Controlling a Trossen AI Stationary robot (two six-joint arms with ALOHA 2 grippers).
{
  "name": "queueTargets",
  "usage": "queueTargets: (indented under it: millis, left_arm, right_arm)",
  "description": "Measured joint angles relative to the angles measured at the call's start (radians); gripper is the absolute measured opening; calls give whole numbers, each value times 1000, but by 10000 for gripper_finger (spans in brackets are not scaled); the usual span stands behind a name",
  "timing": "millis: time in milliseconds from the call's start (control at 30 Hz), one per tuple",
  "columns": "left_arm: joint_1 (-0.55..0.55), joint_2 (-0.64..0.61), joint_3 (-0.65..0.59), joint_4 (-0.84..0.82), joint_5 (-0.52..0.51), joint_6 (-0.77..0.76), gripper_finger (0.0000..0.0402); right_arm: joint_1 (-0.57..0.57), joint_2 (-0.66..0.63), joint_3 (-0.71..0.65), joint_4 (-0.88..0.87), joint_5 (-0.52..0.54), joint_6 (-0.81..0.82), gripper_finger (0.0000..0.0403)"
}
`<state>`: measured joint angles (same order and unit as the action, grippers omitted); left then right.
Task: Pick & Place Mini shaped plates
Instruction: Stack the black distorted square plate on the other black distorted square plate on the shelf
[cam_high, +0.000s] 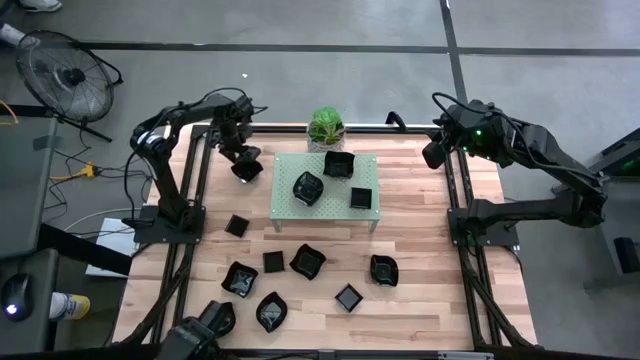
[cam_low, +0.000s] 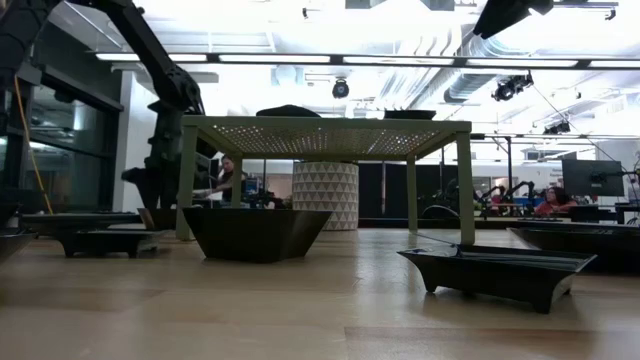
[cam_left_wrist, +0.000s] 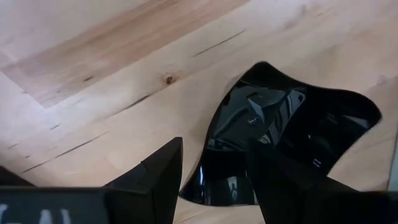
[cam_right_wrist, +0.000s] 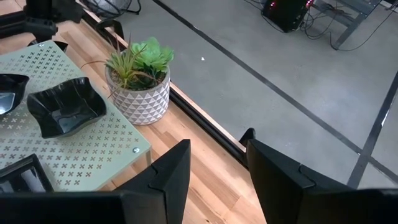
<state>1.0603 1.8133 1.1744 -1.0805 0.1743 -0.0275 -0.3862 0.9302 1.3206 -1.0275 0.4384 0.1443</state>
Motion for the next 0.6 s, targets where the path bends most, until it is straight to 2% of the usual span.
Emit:
queueTargets:
  millis: [367, 600]
  left_arm:
    - [0, 5, 15, -21, -9, 17, 169]
    - [0, 5, 42, -33, -6, 20, 113]
  right_arm:
    - [0, 0, 0, 0, -3, 5, 153]
    - [0, 0, 0, 0, -12, 5, 153]
